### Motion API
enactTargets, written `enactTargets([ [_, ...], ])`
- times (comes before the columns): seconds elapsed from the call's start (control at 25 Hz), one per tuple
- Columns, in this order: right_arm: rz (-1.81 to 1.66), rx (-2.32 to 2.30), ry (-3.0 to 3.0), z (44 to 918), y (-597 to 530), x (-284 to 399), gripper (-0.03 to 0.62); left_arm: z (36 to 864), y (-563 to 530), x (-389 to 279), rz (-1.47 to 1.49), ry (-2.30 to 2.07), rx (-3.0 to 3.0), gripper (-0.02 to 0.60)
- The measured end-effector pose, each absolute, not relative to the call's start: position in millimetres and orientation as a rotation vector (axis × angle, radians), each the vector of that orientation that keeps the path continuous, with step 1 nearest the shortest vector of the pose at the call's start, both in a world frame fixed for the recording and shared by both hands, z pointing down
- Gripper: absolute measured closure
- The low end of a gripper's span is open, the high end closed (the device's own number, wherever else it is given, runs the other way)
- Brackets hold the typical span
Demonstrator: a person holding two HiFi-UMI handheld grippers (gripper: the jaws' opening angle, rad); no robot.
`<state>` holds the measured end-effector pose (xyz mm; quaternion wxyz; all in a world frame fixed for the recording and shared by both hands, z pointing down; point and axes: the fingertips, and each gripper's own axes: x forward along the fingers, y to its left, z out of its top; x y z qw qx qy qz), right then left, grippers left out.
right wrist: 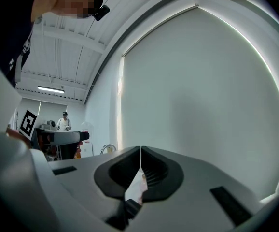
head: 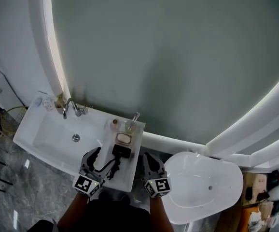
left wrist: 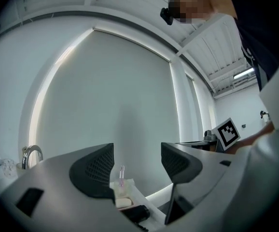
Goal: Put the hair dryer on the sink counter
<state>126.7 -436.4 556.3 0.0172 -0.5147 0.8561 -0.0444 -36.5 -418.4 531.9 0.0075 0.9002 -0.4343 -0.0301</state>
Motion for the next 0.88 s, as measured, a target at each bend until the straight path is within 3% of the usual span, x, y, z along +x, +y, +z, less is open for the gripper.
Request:
enactTargets([
  [0.72, -0.001, -1.556, 2.709, 544.0, -434.0, 108.7, 0.565, 531.3, -420.8, -37.1, -0.124, -1.379, 2.768, 0.298],
  [0.88, 0.001, -1.565, 2.700, 541.4, -436.6, 110.7, 0.565, 530.5, -421.0, -35.0, -0.141, -1.383, 2.748, 0.387],
])
